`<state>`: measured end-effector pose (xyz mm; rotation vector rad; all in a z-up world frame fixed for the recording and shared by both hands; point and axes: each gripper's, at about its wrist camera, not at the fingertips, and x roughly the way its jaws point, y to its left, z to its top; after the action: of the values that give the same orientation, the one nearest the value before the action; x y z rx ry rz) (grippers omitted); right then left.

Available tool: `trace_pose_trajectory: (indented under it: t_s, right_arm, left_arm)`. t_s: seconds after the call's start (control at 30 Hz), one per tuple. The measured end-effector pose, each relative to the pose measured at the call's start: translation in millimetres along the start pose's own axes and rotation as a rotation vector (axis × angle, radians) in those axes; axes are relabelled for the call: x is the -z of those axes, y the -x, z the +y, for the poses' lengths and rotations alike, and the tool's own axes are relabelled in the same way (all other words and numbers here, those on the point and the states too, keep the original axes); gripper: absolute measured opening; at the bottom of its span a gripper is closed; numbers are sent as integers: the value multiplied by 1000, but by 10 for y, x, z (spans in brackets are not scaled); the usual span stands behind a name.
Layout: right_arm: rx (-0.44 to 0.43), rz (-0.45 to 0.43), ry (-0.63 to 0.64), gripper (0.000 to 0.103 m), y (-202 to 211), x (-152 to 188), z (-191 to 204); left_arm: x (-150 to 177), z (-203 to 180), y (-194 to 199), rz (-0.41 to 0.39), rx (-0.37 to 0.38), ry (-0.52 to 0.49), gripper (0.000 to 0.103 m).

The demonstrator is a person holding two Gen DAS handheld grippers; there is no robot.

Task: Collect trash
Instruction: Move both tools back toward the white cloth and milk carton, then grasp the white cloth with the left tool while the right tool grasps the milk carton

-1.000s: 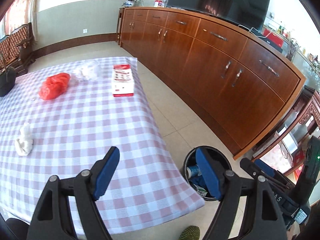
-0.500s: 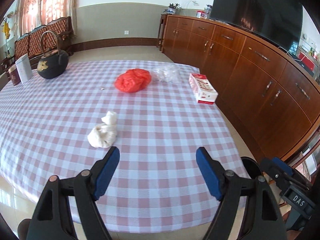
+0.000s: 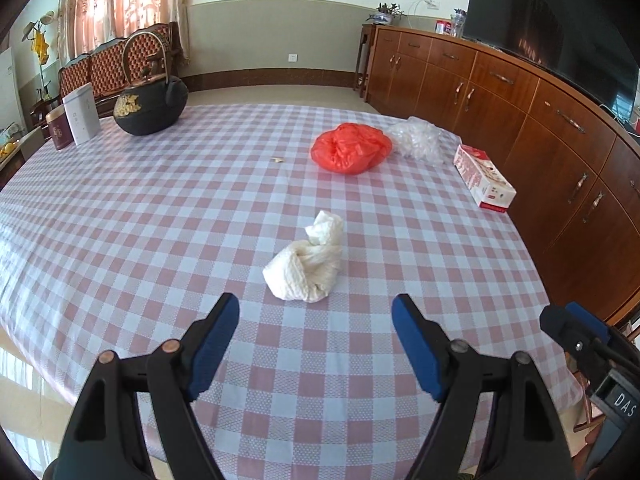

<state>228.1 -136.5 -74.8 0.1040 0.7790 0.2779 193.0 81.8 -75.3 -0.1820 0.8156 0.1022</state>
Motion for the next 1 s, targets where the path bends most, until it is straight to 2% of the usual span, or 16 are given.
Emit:
trace_pose_trajectory:
  t_s: [0.53, 0.63, 0.67, 0.7, 0.9, 1.0]
  right_arm:
    - [-7, 44, -12, 74, -484, -208, 65]
    - [-5, 49, -16, 74, -557, -251, 45]
    - [-5, 52, -19, 74, -587, -268, 36]
    - [-5, 55, -22, 74, -613, -284, 28]
    - [-7, 57, -29, 74, -701, -365, -6]
    - [-5, 57, -31, 74, -731, -410, -34]
  left_arm:
    - [-128, 96, -496, 37, -10, -10, 78]
    - [-161, 73, -521, 27, -14, -24, 66]
    - [-174, 67, -529, 22, -11, -30, 55]
    - [-188, 57, -537, 20, -10, -34, 49]
    - [-277, 32, -573, 38, 40, -10, 44]
    - [-359, -17, -547, 20, 54, -2, 43]
